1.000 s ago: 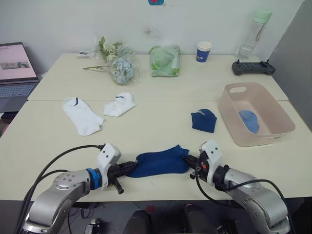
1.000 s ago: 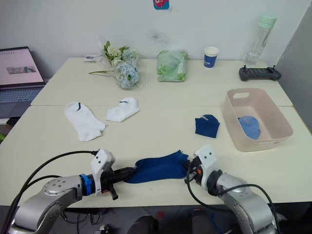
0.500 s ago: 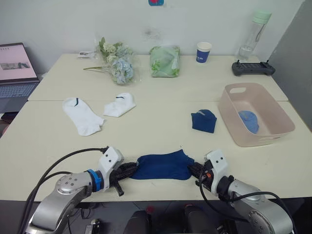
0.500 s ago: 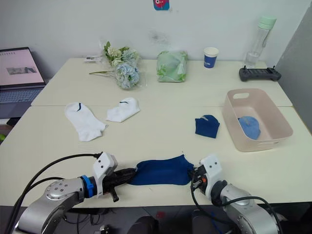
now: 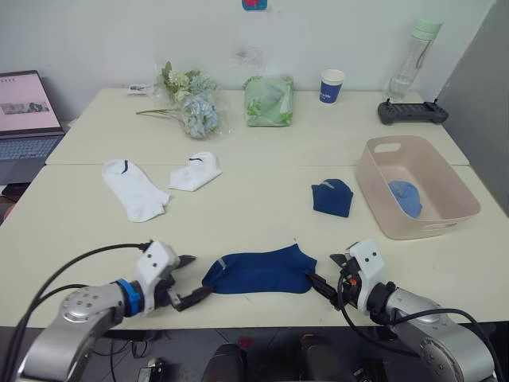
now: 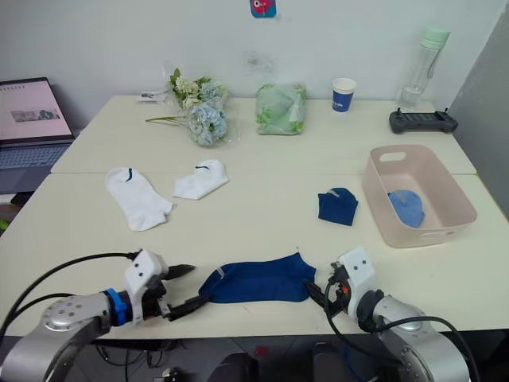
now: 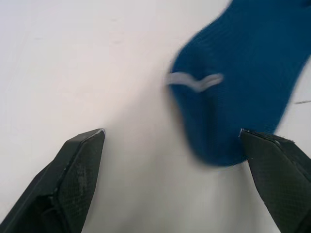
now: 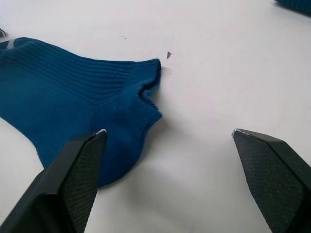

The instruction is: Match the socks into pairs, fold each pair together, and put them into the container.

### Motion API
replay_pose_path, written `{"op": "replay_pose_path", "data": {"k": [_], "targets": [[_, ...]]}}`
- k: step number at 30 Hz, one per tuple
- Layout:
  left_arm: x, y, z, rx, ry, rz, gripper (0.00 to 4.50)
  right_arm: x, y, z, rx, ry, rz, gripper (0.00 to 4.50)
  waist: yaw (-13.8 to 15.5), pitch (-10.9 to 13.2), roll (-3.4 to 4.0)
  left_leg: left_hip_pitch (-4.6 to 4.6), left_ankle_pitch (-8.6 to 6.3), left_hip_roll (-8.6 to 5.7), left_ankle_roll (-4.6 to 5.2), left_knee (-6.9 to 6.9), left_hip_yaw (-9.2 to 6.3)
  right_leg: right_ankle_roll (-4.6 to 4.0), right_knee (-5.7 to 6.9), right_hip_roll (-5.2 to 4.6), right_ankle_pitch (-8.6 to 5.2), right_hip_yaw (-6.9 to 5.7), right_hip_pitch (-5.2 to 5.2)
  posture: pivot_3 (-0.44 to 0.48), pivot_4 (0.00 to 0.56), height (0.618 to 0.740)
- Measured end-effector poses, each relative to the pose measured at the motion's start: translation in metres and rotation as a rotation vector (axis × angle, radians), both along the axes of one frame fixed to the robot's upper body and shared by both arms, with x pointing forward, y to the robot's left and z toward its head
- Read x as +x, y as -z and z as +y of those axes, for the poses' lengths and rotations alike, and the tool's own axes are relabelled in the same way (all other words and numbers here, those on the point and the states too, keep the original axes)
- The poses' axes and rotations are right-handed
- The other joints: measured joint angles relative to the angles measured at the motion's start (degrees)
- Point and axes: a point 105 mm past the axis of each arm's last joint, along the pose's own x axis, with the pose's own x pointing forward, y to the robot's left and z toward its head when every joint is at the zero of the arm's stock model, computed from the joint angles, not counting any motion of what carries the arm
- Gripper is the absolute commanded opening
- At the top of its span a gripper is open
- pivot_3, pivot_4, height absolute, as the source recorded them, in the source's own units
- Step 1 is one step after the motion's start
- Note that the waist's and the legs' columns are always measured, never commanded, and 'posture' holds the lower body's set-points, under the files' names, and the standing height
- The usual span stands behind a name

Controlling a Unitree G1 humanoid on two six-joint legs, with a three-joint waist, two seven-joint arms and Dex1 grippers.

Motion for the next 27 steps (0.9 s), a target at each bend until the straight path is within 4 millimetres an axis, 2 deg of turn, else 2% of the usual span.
{"op": "replay_pose_path", "data": {"k": [3, 6, 9, 11, 15, 17, 19, 21, 27], "targets": [[0.007, -0.008, 0.014, 0.022, 0.001, -0.023, 4.48, 0.0, 0.0, -0.004, -0.021, -0.005, -0.014, 4.5, 0.1, 0.0, -0.01, -0.05, 0.0, -0.04, 0.0, 0.01, 0.02, -0.21, -0.06, -0.02, 0.12, 0.02, -0.01, 0.0, 0.15, 0.74], [0.018, -0.026, 0.009, 0.023, 0.078, -0.073, 4.48, 0.003, -0.002, -0.011, -0.056, -0.016, -0.031, 4.5, 0.3, 0.1, 0.0, -0.1, 0.0, -0.08, 0.0, 0.01, -0.02, -0.21, -0.12, -0.02, 0.13, -0.03, -0.01, 0.0, 0.15, 0.74], [0.036, -0.057, -0.006, -0.019, 0.147, -0.161, 4.48, 0.013, -0.016, -0.016, -0.057, -0.011, -0.089, 4.5, 0.3, 0.1, -0.02, -0.13, 0.0, -0.08, 0.0, 0.02, -0.01, -0.21, -0.1, -0.01, 0.14, -0.04, -0.01, 0.0, 0.15, 0.74], [0.04, -0.069, -0.022, -0.019, 0.217, -0.2, 4.48, 0.022, -0.03, -0.017, -0.064, -0.011, -0.146, 4.5, 0.2, 0.1, -0.01, -0.13, 0.0, -0.09, 0.0, 0.02, 0.01, -0.21, -0.09, -0.01, 0.15, -0.02, -0.02, 0.0, 0.15, 0.74], [0.045, -0.075, -0.057, -0.066, 0.307, -0.227, 4.48, 0.05, -0.067, -0.015, -0.055, 0.038, -0.295, 4.5, -0.3, 0.1, -0.01, -0.12, 0.0, -0.03, 0.01, 0.02, 0.06, -0.21, -0.06, 0.03, 0.15, 0.05, -0.07, 0.0, 0.15, 0.74], [0.047, -0.079, -0.069, -0.095, 0.33, -0.229, 4.48, 0.074, -0.08, -0.019, -0.062, 0.117, -0.352, 4.5, -0.2, 0.1, -0.03, -0.12, 0.0, -0.03, 0.0, 0.02, 0.02, -0.21, 0.03, 0.05, 0.15, 0.0, -0.08, 0.0, 0.15, 0.74], [0.051, -0.091, -0.083, -0.147, 0.34, -0.254, 4.48, 0.095, -0.082, -0.029, -0.095, 0.199, -0.37, 4.5, 0.1, 0.1, -0.03, -0.13, 0.0, -0.05, 0.01, 0.03, 0.0, -0.21, 0.09, 0.05, 0.15, -0.02, -0.08, 0.0, 0.15, 0.74], [0.051, -0.097, -0.089, -0.168, 0.344, -0.256, 4.48, 0.106, -0.08, -0.033, -0.106, 0.237, -0.366, 4.5, 0.1, 0.1, -0.03, -0.14, 0.0, -0.06, 0.01, 0.03, -0.01, -0.19, 0.08, 0.05, 0.13, -0.02, -0.09, 0.0, 0.15, 0.74], [0.05, -0.108, -0.1, -0.189, 0.363, -0.252, 4.48, 0.137, -0.069, -0.029, -0.126, 0.327, -0.363, 4.5, -0.1, 0.1, -0.03, -0.17, 0.0, -0.06, 0.0, 0.04, 0.14, -0.17, 0.13, 0.03, 0.12, 0.13, -0.21, 0.0, 0.15, 0.74]]}}
